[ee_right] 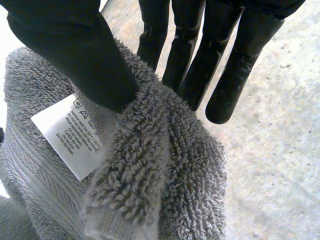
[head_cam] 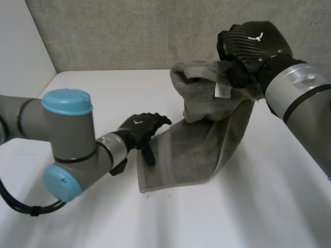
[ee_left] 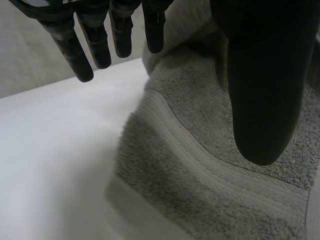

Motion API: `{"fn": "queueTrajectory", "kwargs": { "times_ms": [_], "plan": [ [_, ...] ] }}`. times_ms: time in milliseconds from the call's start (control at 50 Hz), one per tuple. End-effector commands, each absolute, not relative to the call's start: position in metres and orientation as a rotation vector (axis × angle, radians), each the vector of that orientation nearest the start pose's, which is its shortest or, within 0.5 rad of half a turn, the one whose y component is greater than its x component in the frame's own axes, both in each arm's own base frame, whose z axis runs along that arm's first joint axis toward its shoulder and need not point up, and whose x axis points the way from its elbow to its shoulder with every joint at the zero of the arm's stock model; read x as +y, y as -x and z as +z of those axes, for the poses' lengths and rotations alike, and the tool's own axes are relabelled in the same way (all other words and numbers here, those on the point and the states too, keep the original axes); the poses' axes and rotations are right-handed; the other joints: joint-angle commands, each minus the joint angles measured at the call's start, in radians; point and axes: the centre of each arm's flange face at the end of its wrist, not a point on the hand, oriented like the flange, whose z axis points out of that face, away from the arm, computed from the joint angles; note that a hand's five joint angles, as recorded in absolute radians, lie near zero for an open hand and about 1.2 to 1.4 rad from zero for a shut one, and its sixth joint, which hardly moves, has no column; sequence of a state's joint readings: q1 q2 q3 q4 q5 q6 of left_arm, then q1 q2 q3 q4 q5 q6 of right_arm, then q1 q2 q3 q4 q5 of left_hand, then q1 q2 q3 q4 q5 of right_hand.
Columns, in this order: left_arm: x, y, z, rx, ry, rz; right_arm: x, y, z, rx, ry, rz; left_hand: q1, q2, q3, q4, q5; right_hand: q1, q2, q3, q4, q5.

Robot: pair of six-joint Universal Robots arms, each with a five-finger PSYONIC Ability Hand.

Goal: Fold the towel.

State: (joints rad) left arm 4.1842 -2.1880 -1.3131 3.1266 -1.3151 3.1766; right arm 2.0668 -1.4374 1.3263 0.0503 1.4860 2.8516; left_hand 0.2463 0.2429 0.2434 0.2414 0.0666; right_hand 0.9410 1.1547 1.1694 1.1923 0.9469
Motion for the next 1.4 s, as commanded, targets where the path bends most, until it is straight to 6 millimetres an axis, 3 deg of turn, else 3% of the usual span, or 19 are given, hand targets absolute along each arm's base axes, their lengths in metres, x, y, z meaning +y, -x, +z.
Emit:
{"fn": "queueTrajectory", "kwargs": {
  "times_ms": [20,160,200,220,260,320,440,480,520,640,820,940,980,1040,1080,1220,1240,1320,1400],
  "plan": [
    [-0.256,0.356,0.145,2.878,-1.161,-1.927,-0.218,-0.277,0.363,1.751,0.826,-2.201,0.029,0.032,0.032,0.034,0.034,0.455,0.242,0.227,0.204,0.275],
    [-0.27,0.368,0.123,2.833,-1.095,-1.915,-0.198,-0.266,0.398,1.635,0.782,-2.299,0.055,0.059,0.058,0.06,0.06,0.455,0.242,0.227,0.204,0.275],
    [-0.274,0.373,0.119,2.813,-1.074,-1.922,-0.196,-0.264,0.403,1.614,0.775,-2.318,0.51,0.514,0.513,0.515,0.515,0.455,0.242,0.227,0.204,0.275],
    [-0.274,0.373,0.119,2.813,-1.073,-1.922,-0.196,-0.264,0.403,1.614,0.774,-2.319,0.513,0.517,0.516,0.518,0.518,0.455,0.242,0.227,0.204,0.275],
    [-0.278,0.375,0.126,2.78,-1.055,-1.972,-0.194,-0.262,0.408,1.598,0.768,-2.333,1.147,1.151,1.15,1.152,1.152,0.455,0.242,0.227,0.204,0.275],
    [-0.281,0.377,0.136,2.75,-1.048,-2.024,-0.202,-0.257,0.41,1.61,0.745,-2.361,1.15,1.153,1.153,1.155,1.155,0.455,0.242,0.227,0.204,0.275],
    [-0.305,0.377,0.203,2.531,-0.947,-2.373,-0.223,-0.247,0.415,1.634,0.692,-2.415,1.15,1.153,1.153,1.155,1.155,0.455,0.242,0.227,0.204,0.275],
    [-0.332,0.352,0.251,2.369,-0.799,-2.537,-0.241,-0.247,0.409,1.671,0.672,-2.407,1.15,1.153,1.153,1.155,1.155,0.455,0.242,0.227,0.204,0.275],
    [-0.337,0.341,0.273,2.301,-0.76,-2.6,-0.247,-0.248,0.406,1.688,0.671,-2.401,1.15,1.153,1.153,1.155,1.155,0.455,0.242,0.227,0.204,0.275],
    [-0.335,0.319,0.312,2.205,-0.691,-2.674,-0.254,-0.251,0.396,1.728,0.687,-2.369,1.15,1.153,1.153,1.155,1.155,0.455,0.242,0.227,0.204,0.275],
    [-0.312,0.303,0.319,2.236,-0.697,-2.618,-0.261,-0.241,0.364,1.926,0.75,-2.249,1.15,1.153,1.153,1.155,1.155,0.455,0.242,0.227,0.204,0.275],
    [-0.285,0.277,0.285,2.363,-0.791,-2.325,-0.268,-0.219,0.323,2.208,0.864,-2.066,1.15,1.153,1.153,1.155,1.155,0.455,0.242,0.227,0.204,0.275],
    [-0.27,0.272,0.274,2.392,-0.867,-2.22,-0.267,-0.207,0.289,2.352,1.054,-1.875,1.15,1.153,1.153,1.155,1.155,0.455,0.242,0.227,0.204,0.275],
    [-0.236,0.266,0.242,2.48,-1.048,-1.975,-0.266,-0.203,0.272,2.403,1.147,-1.768,1.15,1.153,1.153,1.155,1.155,0.455,0.242,0.227,0.204,0.275],
    [-0.194,0.263,0.211,2.601,-1.235,-1.723,-0.263,-0.199,0.247,2.455,1.283,-1.594,1.15,1.153,1.153,1.155,1.155,0.455,0.242,0.227,0.204,0.275],
    [-0.122,0.269,0.183,2.729,-1.54,-1.427,-0.262,-0.196,0.225,2.507,1.372,-1.438,1.145,1.148,1.147,1.149,1.15,0.455,0.242,0.227,0.204,0.275],
    [-0.118,0.272,0.185,2.714,-1.57,-1.446,-0.263,-0.197,0.225,2.502,1.372,-1.442,0.842,0.846,0.845,0.847,0.847,0.455,0.242,0.227,0.204,0.275],
    [-0.127,0.28,0.2,2.663,-1.554,-1.563,-0.264,-0.199,0.229,2.48,1.358,-1.472,0.593,0.596,0.595,0.597,0.598,0.455,0.242,0.227,0.204,0.275],
    [-0.172,0.287,0.236,2.532,-1.387,-1.871,-0.27,-0.202,0.234,2.44,1.325,-1.565,0.373,0.376,0.376,0.377,0.378,0.455,0.242,0.227,0.204,0.275]
  ]
}}
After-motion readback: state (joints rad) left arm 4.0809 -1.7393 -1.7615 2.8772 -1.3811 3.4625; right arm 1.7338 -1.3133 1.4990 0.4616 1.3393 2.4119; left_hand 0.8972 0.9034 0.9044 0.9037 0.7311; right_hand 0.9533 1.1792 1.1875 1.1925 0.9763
